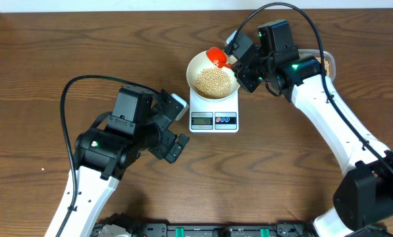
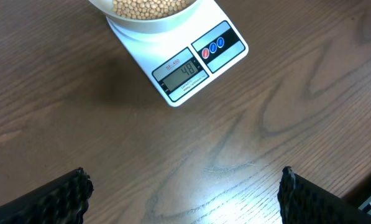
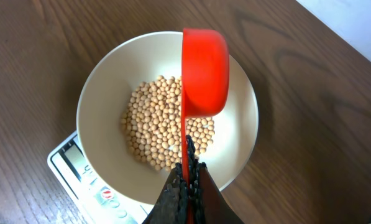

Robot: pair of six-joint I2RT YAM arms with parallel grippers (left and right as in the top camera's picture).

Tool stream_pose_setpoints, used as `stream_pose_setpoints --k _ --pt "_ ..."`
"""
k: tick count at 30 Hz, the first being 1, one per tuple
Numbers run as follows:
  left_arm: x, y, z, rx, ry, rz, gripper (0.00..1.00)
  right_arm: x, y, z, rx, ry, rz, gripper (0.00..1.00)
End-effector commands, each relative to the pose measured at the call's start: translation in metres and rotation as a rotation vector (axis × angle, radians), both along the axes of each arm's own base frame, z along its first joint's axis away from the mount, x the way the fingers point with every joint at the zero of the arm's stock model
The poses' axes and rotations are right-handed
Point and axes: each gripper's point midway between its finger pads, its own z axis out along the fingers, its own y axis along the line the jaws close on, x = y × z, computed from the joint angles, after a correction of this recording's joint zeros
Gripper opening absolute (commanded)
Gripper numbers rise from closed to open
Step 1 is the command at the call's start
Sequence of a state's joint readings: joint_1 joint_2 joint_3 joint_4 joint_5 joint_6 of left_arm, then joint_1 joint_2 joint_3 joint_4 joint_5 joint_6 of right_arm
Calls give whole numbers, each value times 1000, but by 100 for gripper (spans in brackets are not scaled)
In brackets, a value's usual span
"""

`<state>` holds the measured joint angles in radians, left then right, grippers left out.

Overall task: Scoop item into bowl and weigh 50g on scale
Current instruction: 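Tip the scoop over the bowl, pouring soybeans gradually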

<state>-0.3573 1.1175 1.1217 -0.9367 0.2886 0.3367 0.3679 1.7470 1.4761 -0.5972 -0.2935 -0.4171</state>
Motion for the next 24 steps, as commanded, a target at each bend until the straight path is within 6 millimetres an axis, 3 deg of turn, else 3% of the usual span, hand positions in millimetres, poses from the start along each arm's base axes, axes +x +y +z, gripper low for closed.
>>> stream_pose_setpoints --k 1,24 --pt "-1 0 -4 3 15 6 98 2 0 0 -10 -14 11 1" --pt "-1 0 -4 3 15 5 98 -5 14 5 149 105 -62 1"
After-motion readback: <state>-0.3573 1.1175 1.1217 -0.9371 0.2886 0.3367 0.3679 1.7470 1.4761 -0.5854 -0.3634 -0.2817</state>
